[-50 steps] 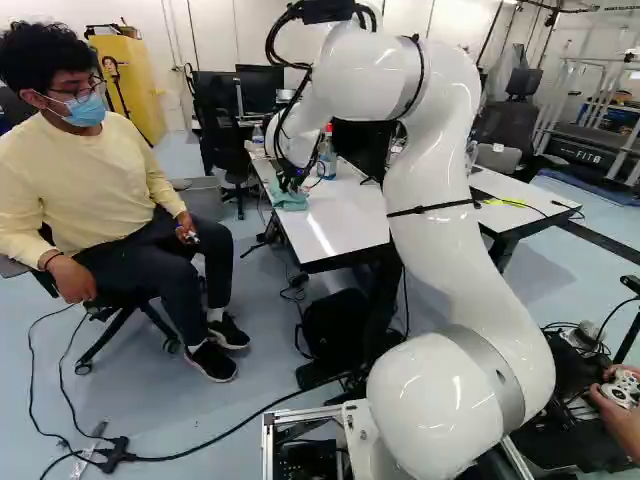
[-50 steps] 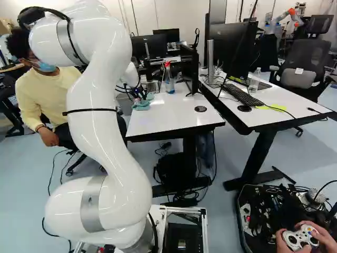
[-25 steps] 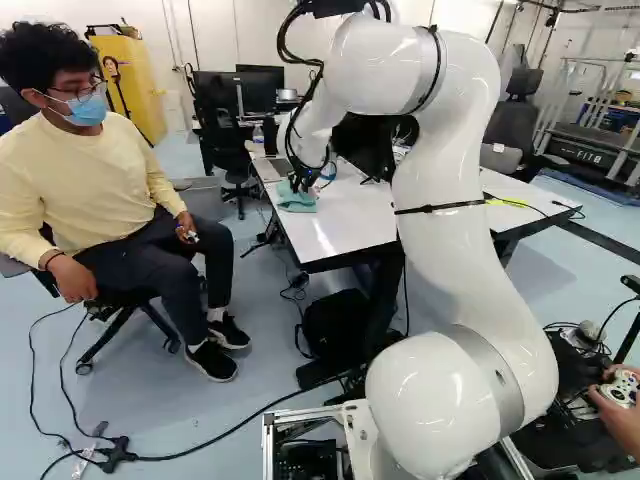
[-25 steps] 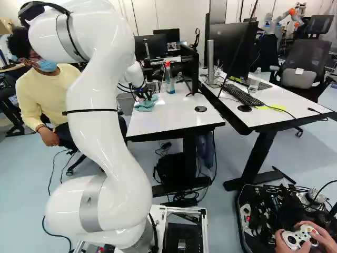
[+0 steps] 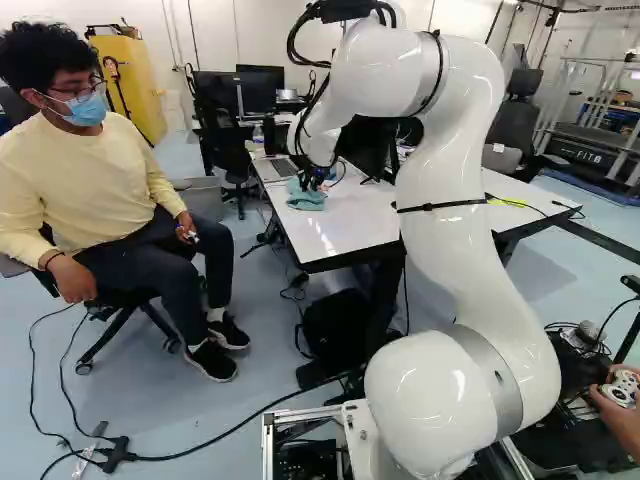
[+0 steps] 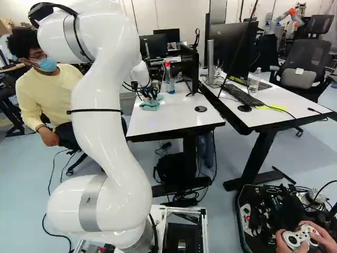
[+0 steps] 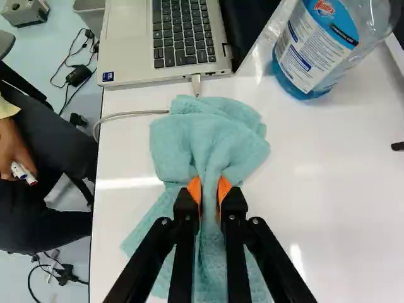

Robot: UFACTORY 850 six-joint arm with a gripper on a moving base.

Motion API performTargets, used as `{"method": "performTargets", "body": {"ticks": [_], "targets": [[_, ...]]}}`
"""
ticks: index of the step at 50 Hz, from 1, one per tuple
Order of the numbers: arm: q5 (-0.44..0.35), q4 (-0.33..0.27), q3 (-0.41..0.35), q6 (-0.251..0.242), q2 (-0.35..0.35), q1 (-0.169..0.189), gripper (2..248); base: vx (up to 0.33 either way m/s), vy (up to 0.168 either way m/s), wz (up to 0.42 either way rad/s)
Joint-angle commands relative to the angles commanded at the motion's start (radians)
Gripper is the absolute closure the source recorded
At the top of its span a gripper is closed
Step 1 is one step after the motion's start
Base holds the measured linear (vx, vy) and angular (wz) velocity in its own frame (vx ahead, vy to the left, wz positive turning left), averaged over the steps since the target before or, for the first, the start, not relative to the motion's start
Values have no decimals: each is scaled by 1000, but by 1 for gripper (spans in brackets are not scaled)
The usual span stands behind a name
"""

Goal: Clean the table with the green towel

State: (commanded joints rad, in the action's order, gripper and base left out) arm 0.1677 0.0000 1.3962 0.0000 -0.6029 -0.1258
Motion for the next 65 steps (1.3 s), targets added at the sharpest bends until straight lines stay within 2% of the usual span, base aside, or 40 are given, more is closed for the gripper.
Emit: {"method": "performTargets", "body": {"ticks": [13,23,65], "targets": [[0,0,-13,0,33,-1,199,0,0,0],[8,0,-51,0,80,-12,199,0,0,0],[144,0,-147,0,241,-56,199,0,0,0]]}}
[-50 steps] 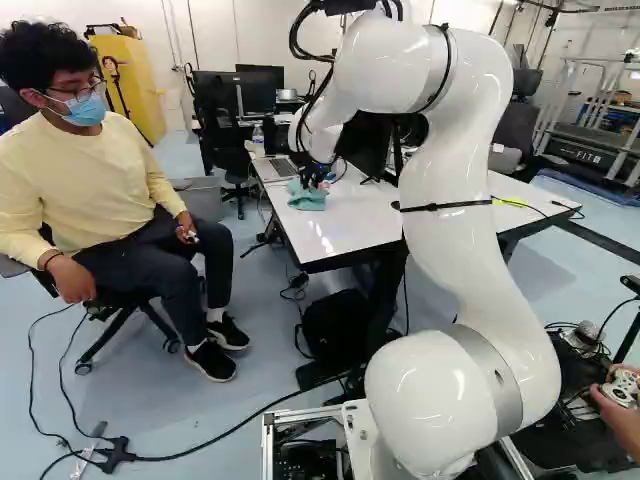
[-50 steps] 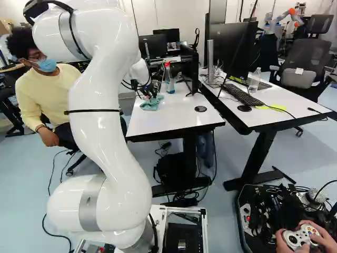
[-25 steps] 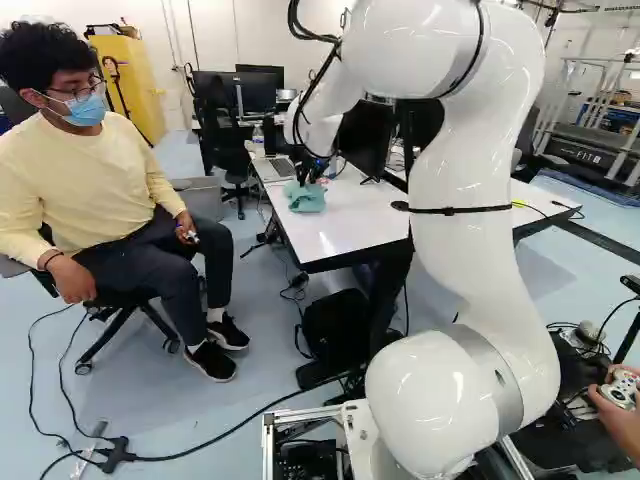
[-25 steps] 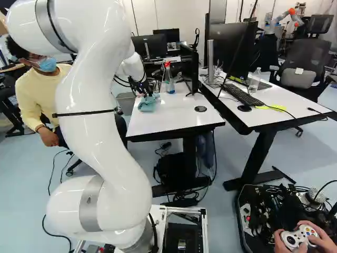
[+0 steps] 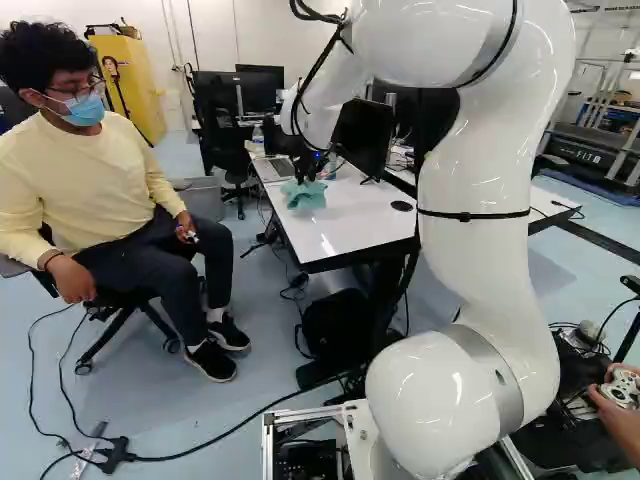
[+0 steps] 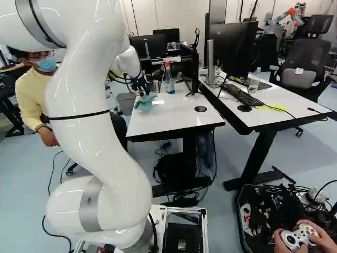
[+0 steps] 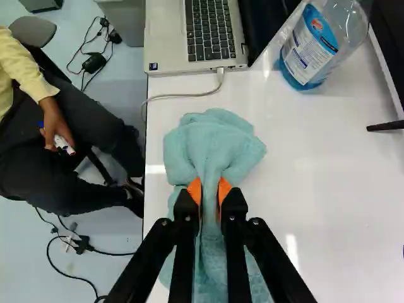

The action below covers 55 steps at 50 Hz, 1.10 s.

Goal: Clean the table with the green towel

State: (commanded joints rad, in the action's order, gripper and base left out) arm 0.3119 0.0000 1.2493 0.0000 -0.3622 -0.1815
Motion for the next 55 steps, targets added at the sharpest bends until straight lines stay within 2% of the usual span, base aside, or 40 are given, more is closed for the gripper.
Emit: {"method": "performTargets", "body": {"ticks": [37,55], "targets": [[27,0,-186,0,216,-51,199,0,0,0],[27,0,-212,0,240,-55,199,0,0,0]]}}
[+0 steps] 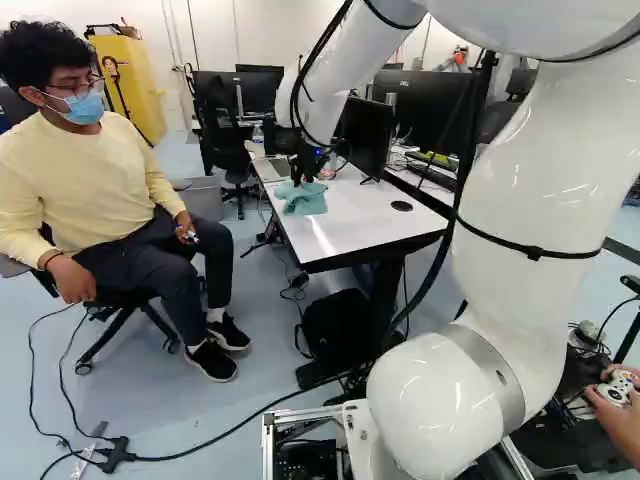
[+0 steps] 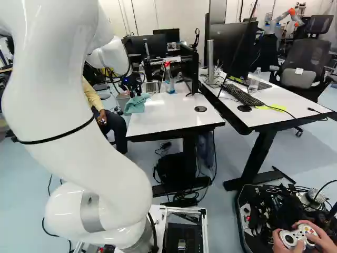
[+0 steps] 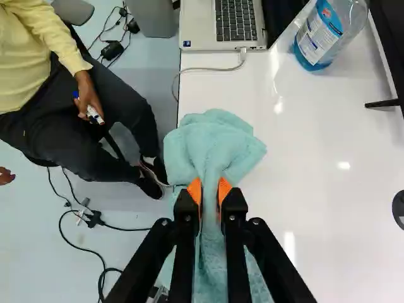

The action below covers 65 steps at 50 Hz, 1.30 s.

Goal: Clean the table with the green towel

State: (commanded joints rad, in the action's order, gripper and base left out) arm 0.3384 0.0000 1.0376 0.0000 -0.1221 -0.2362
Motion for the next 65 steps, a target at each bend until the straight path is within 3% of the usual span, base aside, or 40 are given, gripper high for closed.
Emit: {"method": "performTargets", "body": {"ticks": [18,39,65], "targets": [[-8,0,-32,0,29,-5,199,0,0,0],[-58,0,-140,0,133,-16,199,0,0,0],[-62,0,-280,0,279,-24,199,0,0,0]]}}
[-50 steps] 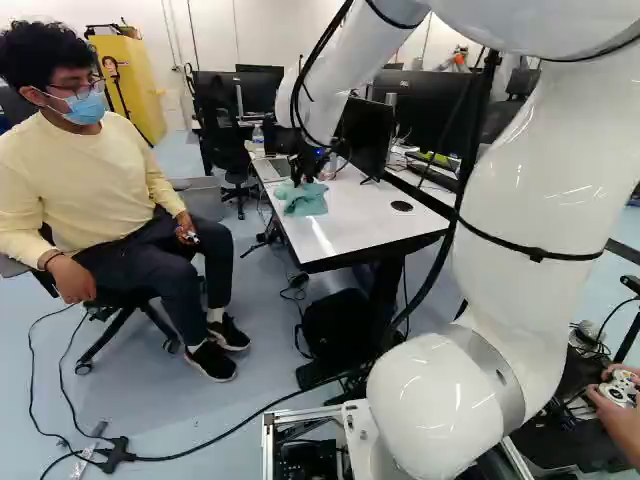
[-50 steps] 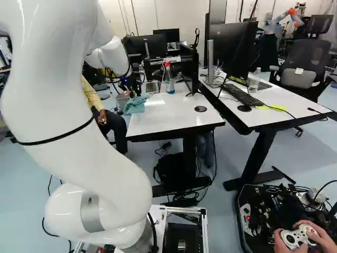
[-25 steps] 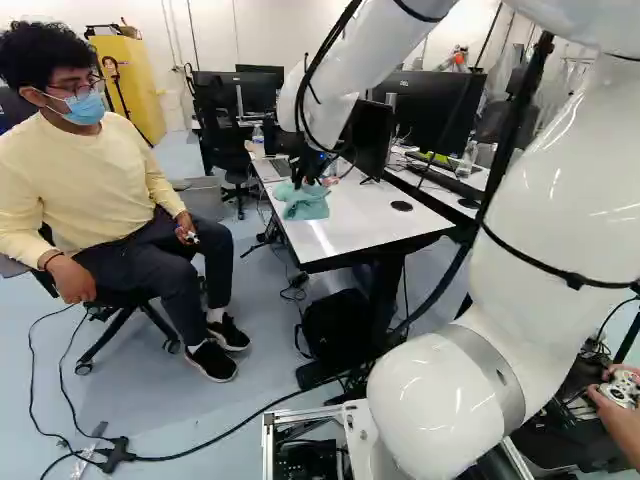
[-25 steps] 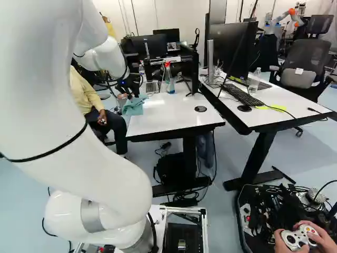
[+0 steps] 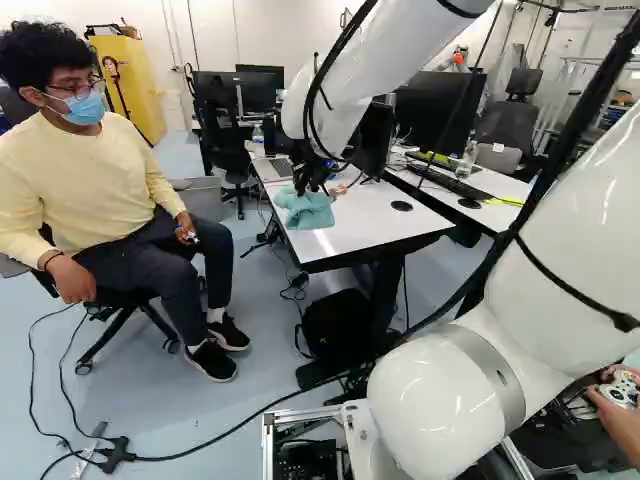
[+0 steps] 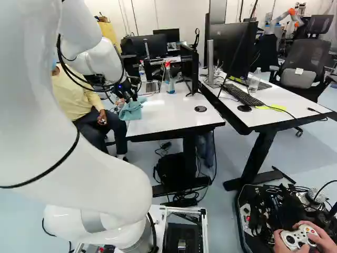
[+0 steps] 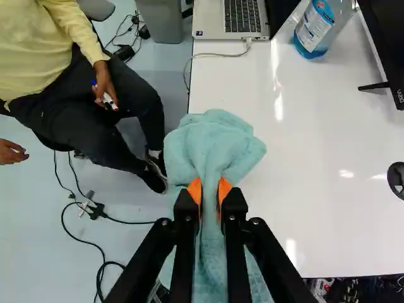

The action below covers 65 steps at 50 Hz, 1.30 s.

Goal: Clean the table with the green towel

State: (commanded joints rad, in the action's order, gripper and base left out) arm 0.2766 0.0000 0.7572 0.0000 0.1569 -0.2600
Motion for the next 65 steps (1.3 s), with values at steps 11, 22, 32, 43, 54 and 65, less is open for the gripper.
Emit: {"method": "performTargets", "body": {"ticks": [11,22,32,43,54,65], "targets": [[0,0,-56,0,62,10,199,0,0,0],[0,0,-70,0,78,13,199,0,0,0],[0,0,-71,0,79,13,162,0,0,0],[0,0,-71,0,79,13,93,0,0,0],[0,0,-71,0,79,13,19,0,0,0],[0,0,-71,0,79,13,3,0,0,0]]}}
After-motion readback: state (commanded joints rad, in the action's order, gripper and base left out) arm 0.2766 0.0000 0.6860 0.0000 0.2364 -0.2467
